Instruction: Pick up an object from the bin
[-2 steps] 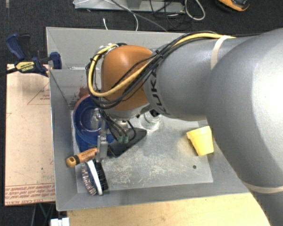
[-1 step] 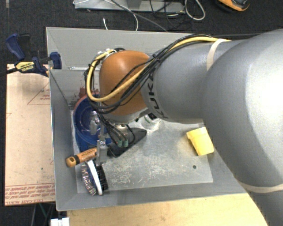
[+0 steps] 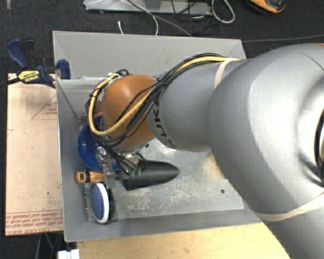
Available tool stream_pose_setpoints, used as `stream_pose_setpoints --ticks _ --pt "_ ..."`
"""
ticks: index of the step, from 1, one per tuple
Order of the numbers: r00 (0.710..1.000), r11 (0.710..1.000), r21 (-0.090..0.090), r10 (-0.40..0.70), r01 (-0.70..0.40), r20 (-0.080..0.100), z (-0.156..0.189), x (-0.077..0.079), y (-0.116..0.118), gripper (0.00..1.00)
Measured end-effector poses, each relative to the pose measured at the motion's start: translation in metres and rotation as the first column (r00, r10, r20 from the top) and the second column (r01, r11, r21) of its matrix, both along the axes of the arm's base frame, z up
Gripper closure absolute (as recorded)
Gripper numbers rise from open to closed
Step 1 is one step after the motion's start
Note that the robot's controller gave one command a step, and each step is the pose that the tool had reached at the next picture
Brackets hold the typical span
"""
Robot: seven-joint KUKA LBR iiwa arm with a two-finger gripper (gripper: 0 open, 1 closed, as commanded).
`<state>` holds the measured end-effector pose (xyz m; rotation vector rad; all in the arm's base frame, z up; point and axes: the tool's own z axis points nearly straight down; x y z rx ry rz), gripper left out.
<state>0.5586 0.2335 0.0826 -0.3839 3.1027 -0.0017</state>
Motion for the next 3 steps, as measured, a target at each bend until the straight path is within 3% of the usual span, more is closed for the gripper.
stream_pose_setpoints --ticks 2,3 --pt "1.0 1.0 -0.002 0.016 -0.016 -0.002 0.002 0.001 0.001 1.0" --pt "0.967 0.967 -0.005 0.255 -0.255 -0.002 -0.008 0.04 -0.017 1.0"
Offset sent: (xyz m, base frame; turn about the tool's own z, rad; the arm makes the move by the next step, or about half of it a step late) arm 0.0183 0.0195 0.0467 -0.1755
